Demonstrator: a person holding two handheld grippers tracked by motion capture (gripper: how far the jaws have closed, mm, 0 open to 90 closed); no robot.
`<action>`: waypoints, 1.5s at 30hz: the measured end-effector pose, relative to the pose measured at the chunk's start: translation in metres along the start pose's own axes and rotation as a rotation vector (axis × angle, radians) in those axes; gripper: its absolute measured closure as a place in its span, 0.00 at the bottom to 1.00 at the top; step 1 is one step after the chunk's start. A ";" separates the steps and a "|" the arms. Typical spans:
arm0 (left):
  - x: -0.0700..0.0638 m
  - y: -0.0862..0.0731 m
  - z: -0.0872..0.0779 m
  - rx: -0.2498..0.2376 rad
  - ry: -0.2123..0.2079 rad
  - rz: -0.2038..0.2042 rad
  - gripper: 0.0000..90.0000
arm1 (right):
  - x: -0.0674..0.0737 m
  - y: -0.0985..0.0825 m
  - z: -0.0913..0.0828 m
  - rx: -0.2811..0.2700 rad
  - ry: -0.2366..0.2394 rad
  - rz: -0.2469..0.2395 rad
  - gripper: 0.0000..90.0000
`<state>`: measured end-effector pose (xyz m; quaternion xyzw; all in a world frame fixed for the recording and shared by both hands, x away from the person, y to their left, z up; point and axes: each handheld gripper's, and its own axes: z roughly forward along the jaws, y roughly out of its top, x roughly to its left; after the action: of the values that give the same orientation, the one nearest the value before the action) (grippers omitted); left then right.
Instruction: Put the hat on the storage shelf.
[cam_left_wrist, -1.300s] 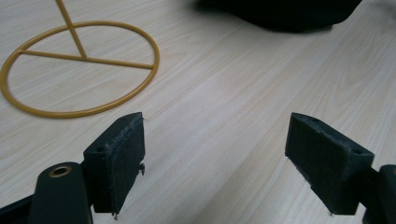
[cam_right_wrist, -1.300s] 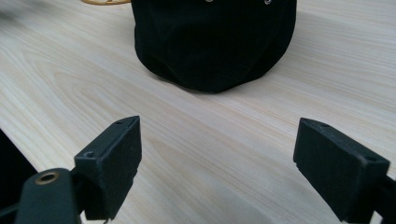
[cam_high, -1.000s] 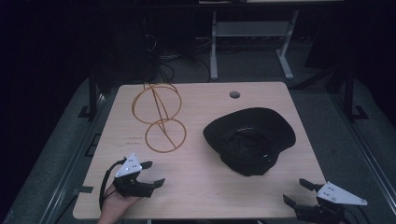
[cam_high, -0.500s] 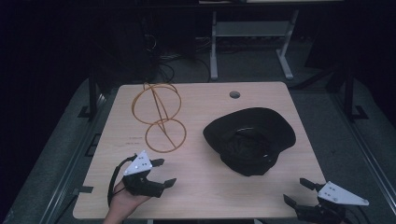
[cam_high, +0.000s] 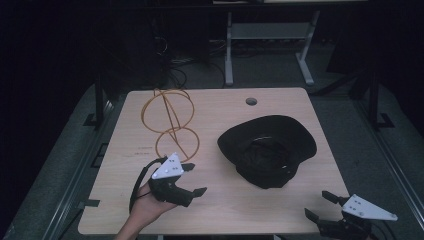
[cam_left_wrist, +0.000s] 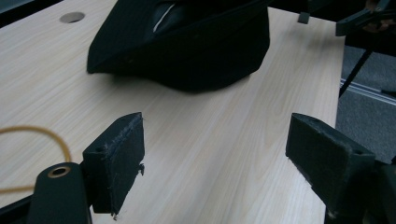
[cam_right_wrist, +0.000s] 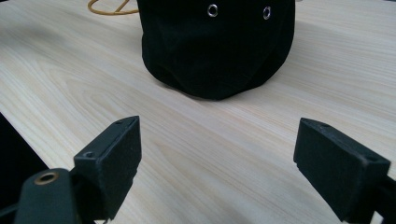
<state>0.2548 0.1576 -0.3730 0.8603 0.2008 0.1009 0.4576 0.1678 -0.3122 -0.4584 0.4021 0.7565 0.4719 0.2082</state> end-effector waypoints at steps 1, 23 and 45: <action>-0.001 0.004 0.002 0.002 -0.002 0.013 0.21 | 0.000 0.000 0.000 0.002 0.002 0.003 0.16; -0.012 0.082 0.074 0.084 -0.103 0.150 0.21 | -0.002 -0.002 0.002 -0.003 0.039 0.009 0.16; -0.003 0.071 0.119 0.190 -0.096 0.222 0.78 | -0.003 0.000 0.009 -0.006 0.062 0.017 0.16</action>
<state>0.3126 0.0312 -0.3809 0.9205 0.0908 0.0903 0.3691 0.1757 -0.3093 -0.4629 0.3930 0.7578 0.4881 0.1816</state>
